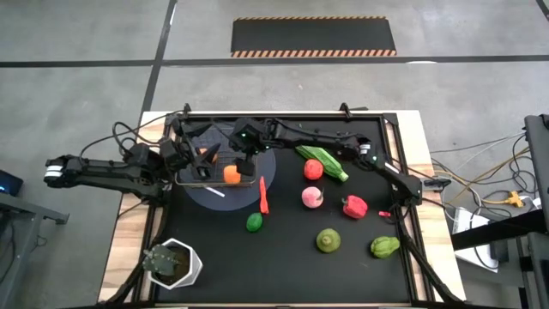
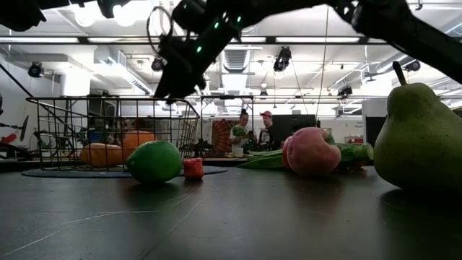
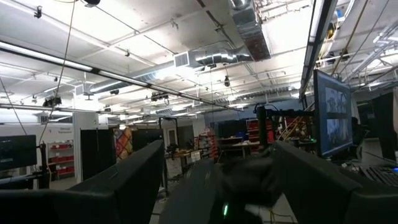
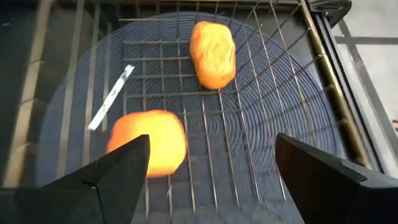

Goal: Build produce basket
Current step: Put the orange into the wire basket

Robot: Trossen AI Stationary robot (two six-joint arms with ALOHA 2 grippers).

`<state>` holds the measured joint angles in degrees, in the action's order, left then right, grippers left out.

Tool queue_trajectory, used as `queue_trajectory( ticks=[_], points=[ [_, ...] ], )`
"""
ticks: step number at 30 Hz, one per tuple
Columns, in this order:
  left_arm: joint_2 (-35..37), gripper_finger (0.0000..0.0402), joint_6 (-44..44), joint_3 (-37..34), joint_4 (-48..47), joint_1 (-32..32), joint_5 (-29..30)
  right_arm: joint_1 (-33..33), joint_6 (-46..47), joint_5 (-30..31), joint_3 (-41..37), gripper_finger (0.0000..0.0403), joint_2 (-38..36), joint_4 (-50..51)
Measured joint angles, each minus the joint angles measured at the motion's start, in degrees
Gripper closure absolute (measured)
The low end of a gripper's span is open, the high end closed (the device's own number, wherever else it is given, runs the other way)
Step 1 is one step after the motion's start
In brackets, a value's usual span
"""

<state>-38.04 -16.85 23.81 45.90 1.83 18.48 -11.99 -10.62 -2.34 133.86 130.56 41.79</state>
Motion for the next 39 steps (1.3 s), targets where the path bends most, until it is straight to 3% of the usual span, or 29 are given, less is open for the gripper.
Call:
queue_trajectory(
  ticks=[7, 12, 17, 23, 26, 32, 39],
  points=[
    [-2.65, 0.0123, 0.21, 0.58, -1.04, 0.00, -0.02, 2.07, 0.26, -0.05, -0.43, 0.0076, -8.75, 15.44],
    [-6.66, 0.0142, 3.96, 6.56, -12.10, 0.00, -0.04, 6.38, 3.43, -0.12, -8.43, 0.0076, -16.38, 17.73],
    [-11.89, 0.0187, 7.61, 13.87, -27.36, 0.00, -0.06, 11.34, 7.04, 2.97, -25.68, 0.0100, -26.13, 10.48],
    [-16.36, 0.0260, 11.10, 16.64, -31.56, 0.04, -0.09, 15.66, 12.40, 8.52, -48.17, 0.0194, -41.19, -2.06],
    [-18.11, 0.0302, 16.42, 18.35, -38.11, 0.07, -0.01, 17.33, 13.57, 11.09, -58.20, 0.0241, -48.16, -9.06],
    [-23.80, 0.0391, 30.22, 24.80, -58.23, 0.33, 1.98, 20.51, 8.63, 11.36, -74.37, 0.0315, -59.22, -22.86],
    [-33.58, 0.0401, 42.48, 37.68, -94.21, 3.43, 1.75, 22.07, 3.36, 11.39, -86.02, 0.0362, -67.28, -35.75]
  ],
)
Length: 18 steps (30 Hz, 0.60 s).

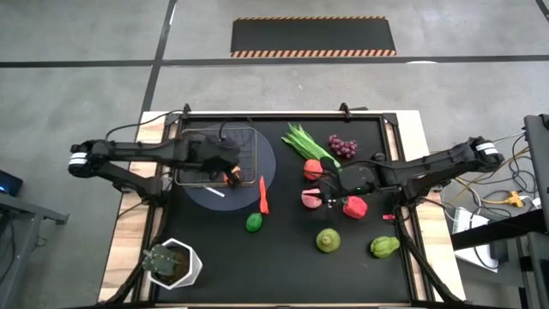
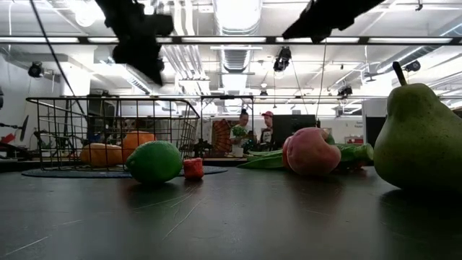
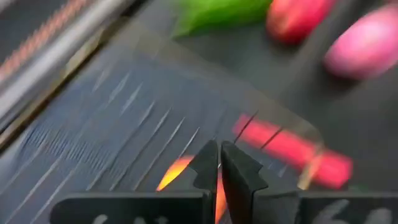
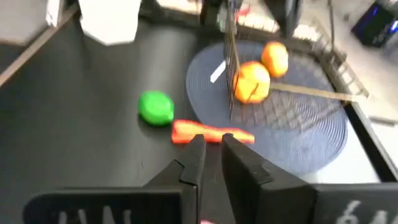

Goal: Build produce basket
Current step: Put the orange into the wire basket

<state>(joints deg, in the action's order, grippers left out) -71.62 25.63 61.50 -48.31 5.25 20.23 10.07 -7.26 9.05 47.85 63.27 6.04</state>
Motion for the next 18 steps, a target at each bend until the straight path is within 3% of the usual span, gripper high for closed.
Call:
queue_trajectory(
  ticks=[3, 5, 11, 18],
  points=[
    [-4.84, 0.0401, 0.77, 3.89, -12.45, 1.87, -2.26, -0.03, -1.21, 0.03, -3.00, 0.0370, -2.38, -2.38],
    [-7.75, 0.0401, -1.08, 4.78, -15.55, 3.06, -4.72, -0.05, -1.93, 0.03, -4.14, 0.0371, -3.31, -2.53],
    [-14.73, 0.0401, -4.86, 4.83, -15.27, 6.17, -6.36, -0.05, -3.27, 0.03, -5.86, 0.0371, -3.98, -3.81],
    [-17.06, 0.0401, -5.73, 4.83, -14.63, 7.46, -6.49, -0.07, -4.41, 0.05, -6.11, 0.0371, -2.82, -3.89]
  ],
)
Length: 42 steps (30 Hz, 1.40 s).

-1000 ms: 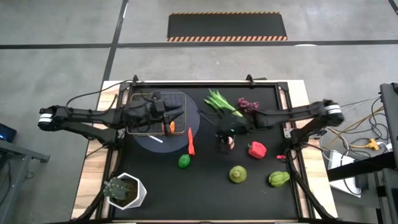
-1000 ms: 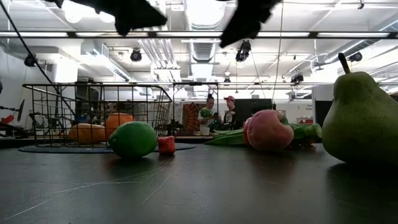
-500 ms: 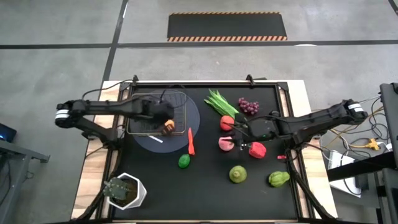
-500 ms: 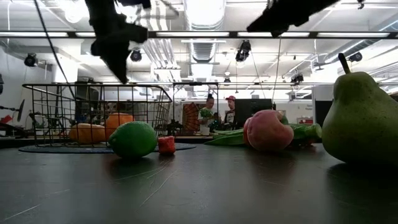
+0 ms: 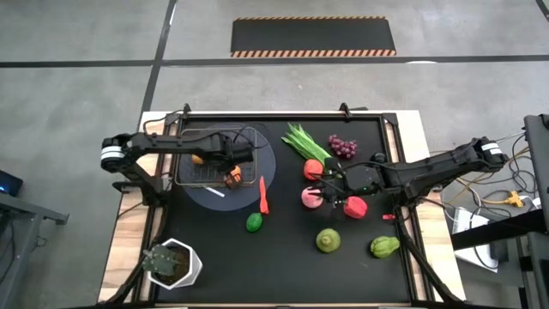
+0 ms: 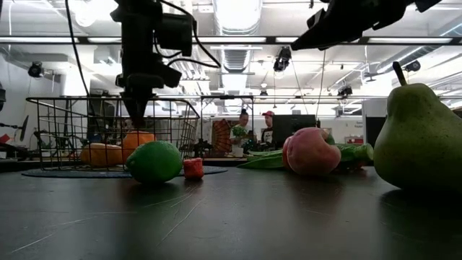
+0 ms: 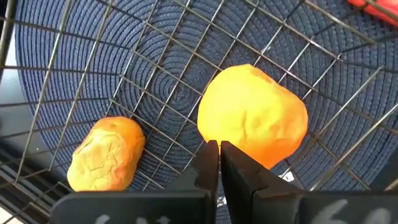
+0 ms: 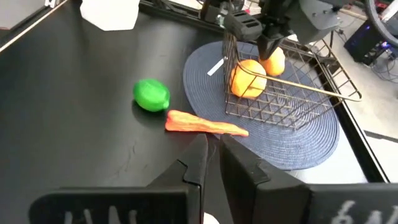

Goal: Build produce basket
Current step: Put the orange into the wire basket

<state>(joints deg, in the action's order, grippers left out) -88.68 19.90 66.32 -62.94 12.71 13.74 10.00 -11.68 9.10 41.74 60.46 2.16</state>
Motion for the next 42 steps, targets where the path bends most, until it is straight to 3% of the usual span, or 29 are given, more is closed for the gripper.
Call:
queue_trajectory(
  ticks=[28, 42],
  points=[
    [0.32, 0.0401, -2.45, -2.84, 5.32, 0.48, -3.19, 0.00, 0.08, 0.02, 0.00, 0.0371, 0.05, -0.14],
    [0.63, 0.0401, -2.16, -3.02, -4.31, 0.48, -3.77, 0.00, 0.60, 0.04, -0.02, 0.0371, 0.05, -0.33]
  ],
)
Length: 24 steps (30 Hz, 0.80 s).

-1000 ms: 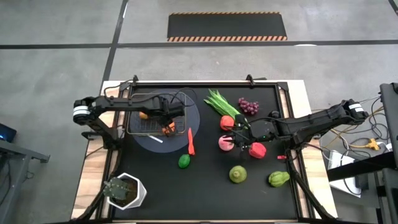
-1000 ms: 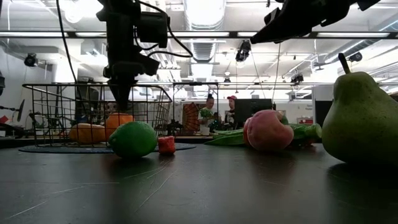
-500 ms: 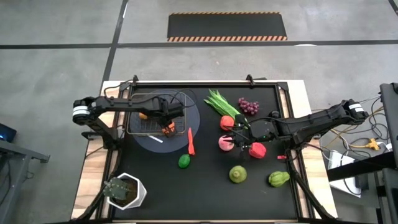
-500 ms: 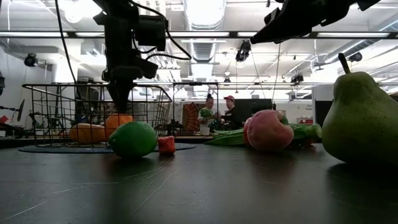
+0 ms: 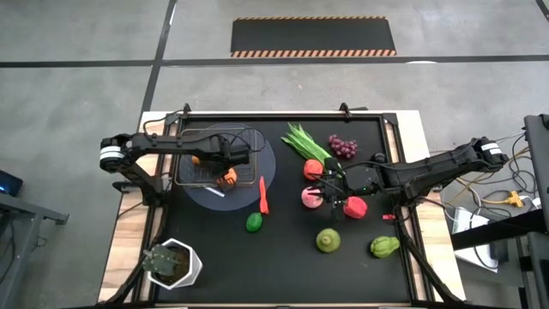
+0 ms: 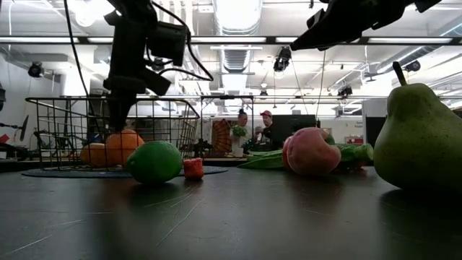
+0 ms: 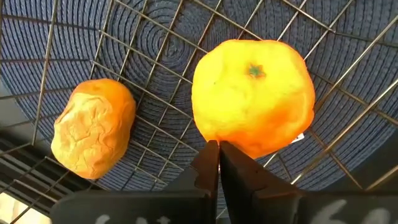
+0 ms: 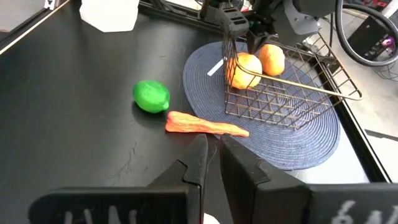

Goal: Build produce basket
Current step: Put the orange into the wire basket, then put the green leaf lettuce into the wire basket

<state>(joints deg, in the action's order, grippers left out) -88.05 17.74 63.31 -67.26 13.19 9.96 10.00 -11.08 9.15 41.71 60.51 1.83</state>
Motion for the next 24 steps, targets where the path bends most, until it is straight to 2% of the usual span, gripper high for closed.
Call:
queue_trajectory(
  ticks=[9, 18, 24],
  points=[
    [0.06, 0.0401, 0.01, 0.89, -6.64, -0.02, 0.08, 0.00, 0.16, 0.00, 0.00, 0.0371, 0.00, -0.04],
    [0.09, 0.0401, -0.57, 1.62, -6.97, -0.02, 0.17, 0.00, 0.16, 0.00, -0.02, 0.0371, 0.00, -0.46],
    [1.34, 0.0401, -1.49, 5.93, -7.90, -0.22, 0.55, -0.02, -0.06, 0.00, -0.04, 0.0371, 0.00, -0.70]
  ],
)
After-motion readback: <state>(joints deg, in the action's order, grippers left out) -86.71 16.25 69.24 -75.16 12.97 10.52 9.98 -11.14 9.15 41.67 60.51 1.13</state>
